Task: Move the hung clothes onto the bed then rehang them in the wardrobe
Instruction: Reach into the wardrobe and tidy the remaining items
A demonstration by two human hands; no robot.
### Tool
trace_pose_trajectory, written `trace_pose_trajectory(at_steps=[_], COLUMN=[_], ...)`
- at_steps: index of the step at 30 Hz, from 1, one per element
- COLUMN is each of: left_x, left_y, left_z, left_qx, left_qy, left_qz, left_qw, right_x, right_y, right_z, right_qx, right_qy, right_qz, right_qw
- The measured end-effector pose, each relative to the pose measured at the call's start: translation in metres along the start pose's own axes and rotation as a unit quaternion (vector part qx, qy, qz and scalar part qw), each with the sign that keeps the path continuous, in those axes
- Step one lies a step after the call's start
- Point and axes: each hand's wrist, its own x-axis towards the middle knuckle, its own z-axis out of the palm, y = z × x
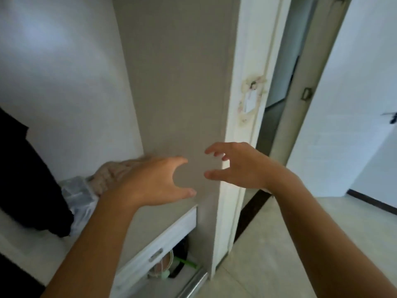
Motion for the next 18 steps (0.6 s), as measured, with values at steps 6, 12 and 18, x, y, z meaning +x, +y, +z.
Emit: trace_pose_trajectory(at_steps=[6, 12, 18], left_x=[0.009, 0.004, -0.03], left_y=[0.091, 0.216, 0.373], left_z=[0.038, 0.073, 0.129], left_qx=[-0.06, -0.118, -0.136], left_qy=[-0.029, -0.066, -0.105], left_qz=[0.115, 0.227, 0.347], left_qw=[0.991, 0.964, 0.922], right_x=[-0.122, -0.26, -0.422], right_y=[0.061, 0.107, 0.157], right_z=[-0.017, -0.046, -0.054], right_qx=[-0.003, 0.057, 0.025], right_qy=[0.064, 0.176, 0.255], right_qz=[0.142, 0.265, 0.413], right_qw=[0.988, 0.946, 0.874])
